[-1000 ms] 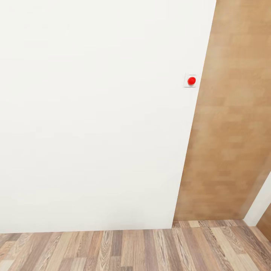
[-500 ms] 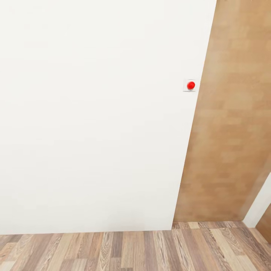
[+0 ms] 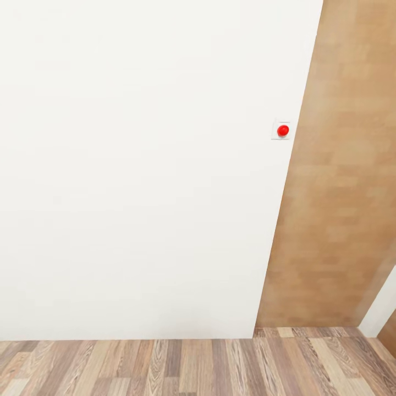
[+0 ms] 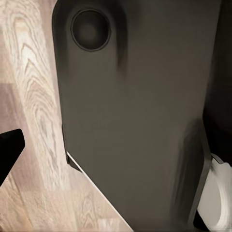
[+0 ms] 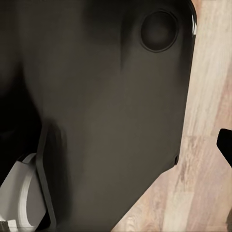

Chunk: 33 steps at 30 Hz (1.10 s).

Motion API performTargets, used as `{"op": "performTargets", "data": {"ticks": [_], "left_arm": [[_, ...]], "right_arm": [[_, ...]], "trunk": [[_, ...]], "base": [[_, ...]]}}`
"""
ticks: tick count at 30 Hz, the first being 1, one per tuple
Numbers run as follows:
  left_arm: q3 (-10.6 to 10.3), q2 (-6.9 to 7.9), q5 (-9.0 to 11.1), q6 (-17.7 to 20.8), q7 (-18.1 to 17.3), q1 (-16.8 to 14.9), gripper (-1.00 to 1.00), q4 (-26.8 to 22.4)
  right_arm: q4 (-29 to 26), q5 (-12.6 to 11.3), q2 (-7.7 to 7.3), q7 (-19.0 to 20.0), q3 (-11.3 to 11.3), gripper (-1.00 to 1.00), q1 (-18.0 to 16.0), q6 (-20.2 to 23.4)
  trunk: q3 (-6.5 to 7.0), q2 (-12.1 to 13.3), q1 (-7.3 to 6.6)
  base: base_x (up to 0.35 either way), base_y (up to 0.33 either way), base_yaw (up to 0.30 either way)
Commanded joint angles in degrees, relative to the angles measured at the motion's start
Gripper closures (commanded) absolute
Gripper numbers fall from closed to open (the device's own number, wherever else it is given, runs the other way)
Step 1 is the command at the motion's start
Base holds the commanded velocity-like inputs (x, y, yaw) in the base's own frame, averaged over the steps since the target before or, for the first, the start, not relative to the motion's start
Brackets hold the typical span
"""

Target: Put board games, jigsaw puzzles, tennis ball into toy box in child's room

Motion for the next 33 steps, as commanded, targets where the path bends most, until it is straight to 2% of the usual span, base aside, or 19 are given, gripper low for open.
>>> {"op": "performTargets", "data": {"ticks": [1, 7, 18, 26, 33], "left_arm": [[-0.04, 0.01, 0.0, 0.02, -0.01, 0.0, -1.0, -0.01], [-0.09, 0.02, 0.0, 0.02, -0.01, 0.0, -1.0, -0.01], [-0.3, -0.05, -0.06, 0.02, -0.01, 0.0, -1.0, -0.01], [-0.39, -0.05, -0.09, 0.02, -0.01, 0.0, -1.0, -0.01], [-0.38, -0.05, -0.09, 0.02, -0.01, 0.0, -1.0, -0.01]], "right_arm": [[0.0, -0.14, 0.0, -0.02, 0.01, -1.0, -0.01, 0.01], [-0.02, -0.39, -0.15, -0.02, -0.09, -1.0, -0.01, -0.13], [-0.09, -0.35, -1.3, -0.02, -0.2, -1.0, -0.01, -0.99], [-0.09, -0.23, -1.4, -0.02, -0.11, -1.0, -0.01, -6.73], [-0.09, -0.23, -1.42, -0.02, -0.15, -1.0, -0.01, -9.9]], "trunk": [[0.15, 0.39, -0.22], [1.23, 2.8, -1.54], [3.21, 7.21, -3.96], [4.64, 10.42, -5.71], [5.9, 13.23, -7.25]], "base": [[0.0, 0.0, 0.003], [0.0, 0.0, 0.001], [0.0, 0.0, 0.0], [0.0, 0.0, 0.0], [0.0, 0.0, 0.0]]}}
